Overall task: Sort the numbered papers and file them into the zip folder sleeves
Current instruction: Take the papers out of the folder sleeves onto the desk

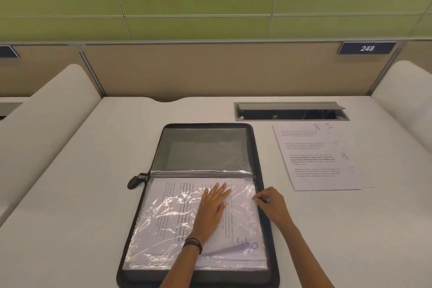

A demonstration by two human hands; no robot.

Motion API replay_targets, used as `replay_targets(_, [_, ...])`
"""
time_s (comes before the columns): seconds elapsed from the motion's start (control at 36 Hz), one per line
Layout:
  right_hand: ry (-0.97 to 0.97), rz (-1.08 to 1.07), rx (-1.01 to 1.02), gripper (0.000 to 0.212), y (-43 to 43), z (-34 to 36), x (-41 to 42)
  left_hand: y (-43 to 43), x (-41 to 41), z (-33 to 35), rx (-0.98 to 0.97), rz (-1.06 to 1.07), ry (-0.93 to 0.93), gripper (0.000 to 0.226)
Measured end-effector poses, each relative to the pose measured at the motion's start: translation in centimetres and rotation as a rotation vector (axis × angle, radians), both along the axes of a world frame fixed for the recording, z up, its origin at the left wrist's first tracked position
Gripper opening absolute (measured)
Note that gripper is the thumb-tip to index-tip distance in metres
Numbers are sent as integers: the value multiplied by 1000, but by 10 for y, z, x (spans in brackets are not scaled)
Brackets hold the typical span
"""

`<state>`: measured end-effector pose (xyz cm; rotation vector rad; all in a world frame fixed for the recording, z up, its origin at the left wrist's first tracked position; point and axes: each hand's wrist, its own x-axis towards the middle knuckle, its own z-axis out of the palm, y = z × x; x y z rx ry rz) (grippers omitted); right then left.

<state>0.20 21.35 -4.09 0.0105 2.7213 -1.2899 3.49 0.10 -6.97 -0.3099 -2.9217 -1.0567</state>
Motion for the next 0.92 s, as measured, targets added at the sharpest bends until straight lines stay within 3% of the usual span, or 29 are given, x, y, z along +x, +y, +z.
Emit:
replay_targets(0.11, [-77,30,69,13,-2,5,-3,2,1,3,6,7,4,44])
replay_targets(0.22, [-123,64,85,6,-3,10,-2,3,2,6,-5,10,4,44])
replay_targets(0.33, [-101,78,98,28,-8,14,5,3,2,8,11,11,7,36])
replay_targets(0.47, [-69,77,170,17,-18,17,11,3,3,8,18,17,11,39])
replay_targets(0.58, [-62,55,190,31,-22,20,12,2,3,8,17,13,17,40])
replay_targets(0.69, [-73,26,219,31,-24,22,13,1,2,7,23,8,4,35])
replay_targets(0.81, [-99,-8,219,33,-31,23,14,2,2,7,24,-14,1,62])
replay_targets(0.92, [-243,2,233,29,-34,24,7,2,4,12,-4,-27,-29,70])
